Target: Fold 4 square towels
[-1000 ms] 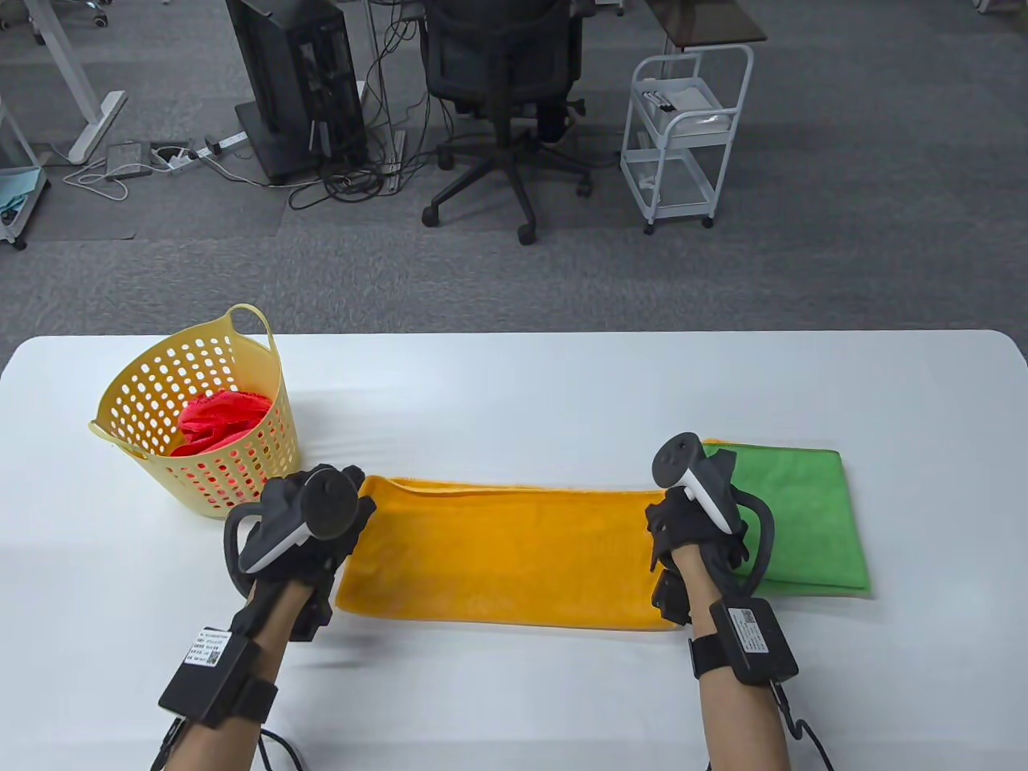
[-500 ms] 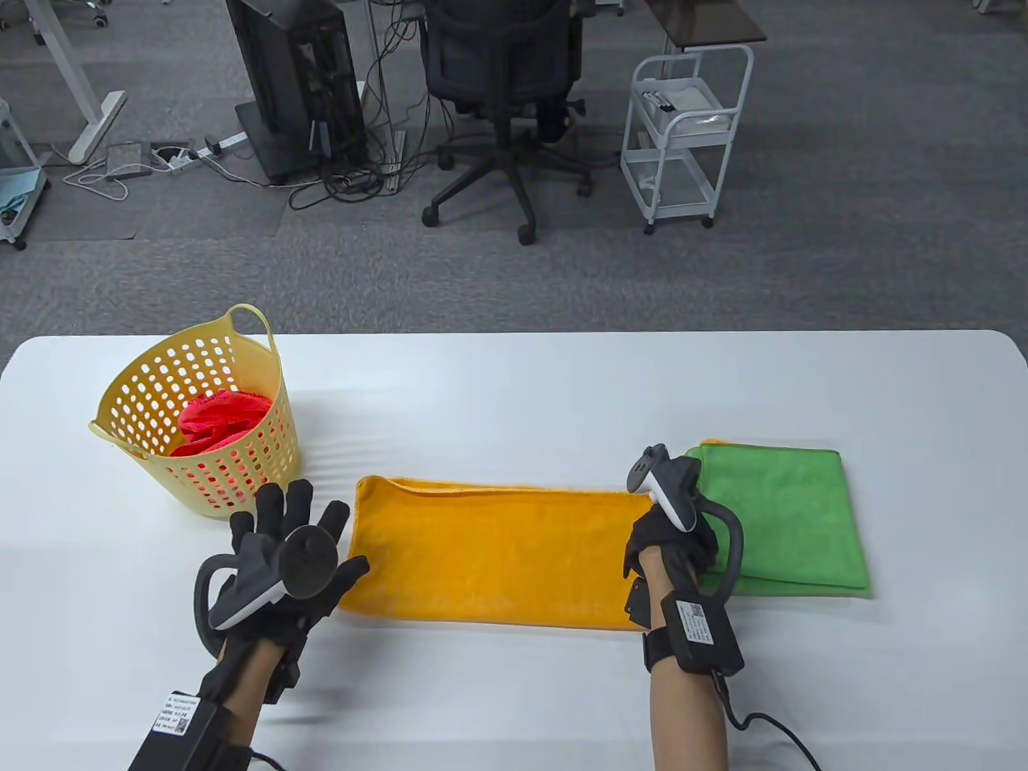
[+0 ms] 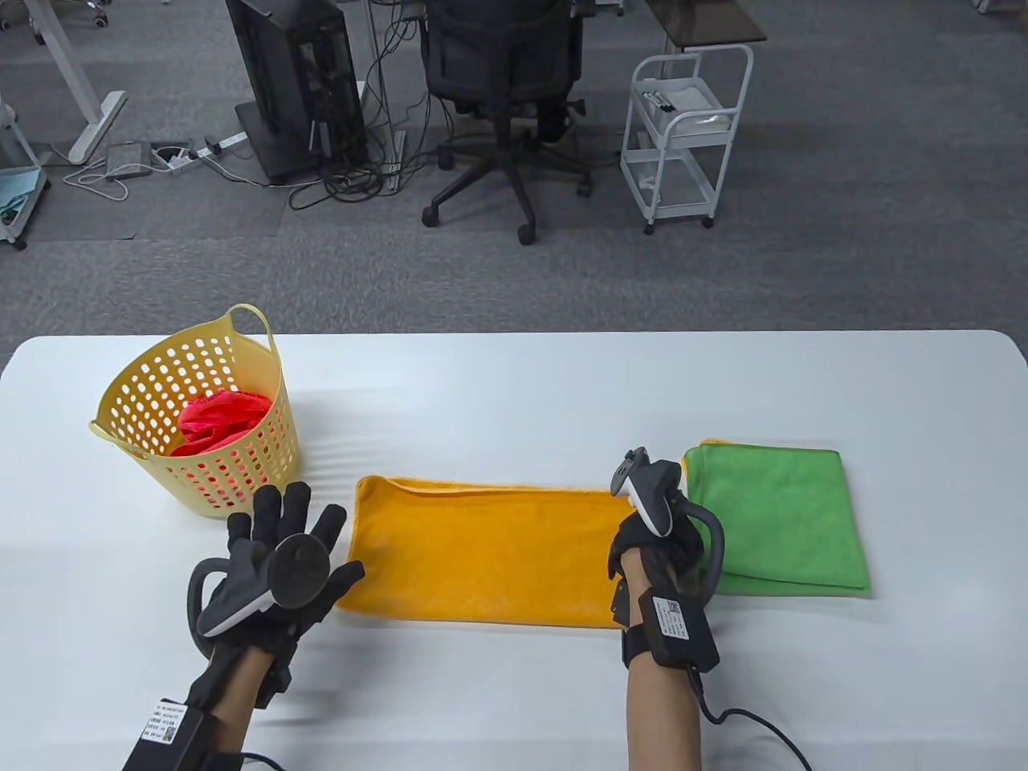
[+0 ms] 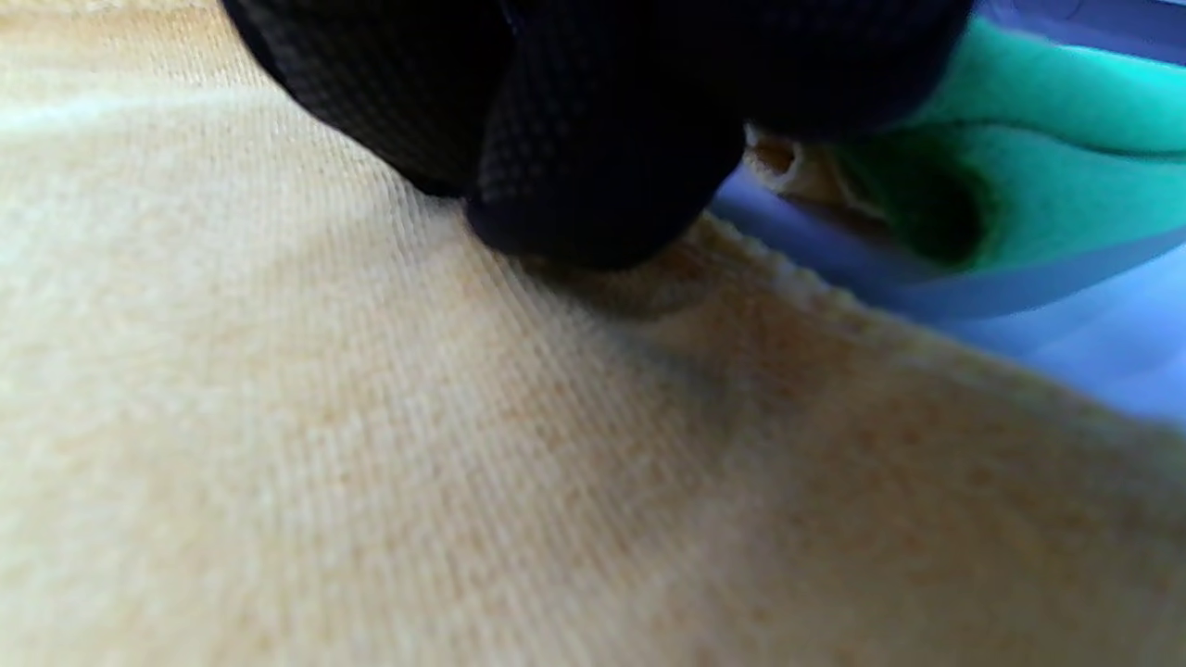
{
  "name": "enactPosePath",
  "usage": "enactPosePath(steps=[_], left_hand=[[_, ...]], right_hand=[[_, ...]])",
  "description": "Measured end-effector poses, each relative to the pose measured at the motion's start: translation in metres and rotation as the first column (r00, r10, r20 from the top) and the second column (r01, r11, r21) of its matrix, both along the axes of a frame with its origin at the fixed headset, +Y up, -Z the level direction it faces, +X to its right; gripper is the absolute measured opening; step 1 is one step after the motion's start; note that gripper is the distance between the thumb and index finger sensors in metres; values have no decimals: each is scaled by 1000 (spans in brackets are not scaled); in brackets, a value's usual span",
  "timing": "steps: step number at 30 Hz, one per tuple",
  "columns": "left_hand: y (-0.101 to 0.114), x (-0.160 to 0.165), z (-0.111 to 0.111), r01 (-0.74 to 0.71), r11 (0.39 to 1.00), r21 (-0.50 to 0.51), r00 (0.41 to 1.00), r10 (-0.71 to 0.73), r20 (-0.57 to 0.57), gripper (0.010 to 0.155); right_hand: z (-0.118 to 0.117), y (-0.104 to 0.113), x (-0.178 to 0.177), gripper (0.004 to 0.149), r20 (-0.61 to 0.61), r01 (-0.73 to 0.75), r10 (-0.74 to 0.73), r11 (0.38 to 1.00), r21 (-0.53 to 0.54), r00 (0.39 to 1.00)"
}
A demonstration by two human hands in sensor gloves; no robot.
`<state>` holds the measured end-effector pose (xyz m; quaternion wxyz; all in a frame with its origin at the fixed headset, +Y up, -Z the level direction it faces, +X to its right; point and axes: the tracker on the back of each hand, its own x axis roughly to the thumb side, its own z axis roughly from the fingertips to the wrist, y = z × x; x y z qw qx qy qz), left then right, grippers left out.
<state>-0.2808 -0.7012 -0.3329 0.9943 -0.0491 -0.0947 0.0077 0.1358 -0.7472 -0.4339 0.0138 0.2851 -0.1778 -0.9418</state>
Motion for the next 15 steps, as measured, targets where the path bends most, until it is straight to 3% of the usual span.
enactPosePath(steps=[4, 7, 15], left_hand=[[-4, 1, 2, 2, 1000, -30, 1000, -2, 13, 79], [-3, 2, 3, 15, 1000, -27, 1000, -15, 13, 78], [-3, 1, 2, 4, 1000, -21, 1000, -4, 21, 78]], right_hand=[[0, 6, -4, 46, -57, -42, 43, 999, 13, 997], [2, 16, -7, 44, -90, -27, 24, 999, -34, 996], [10, 38, -9, 45, -169, 189, -176, 980, 64, 970]])
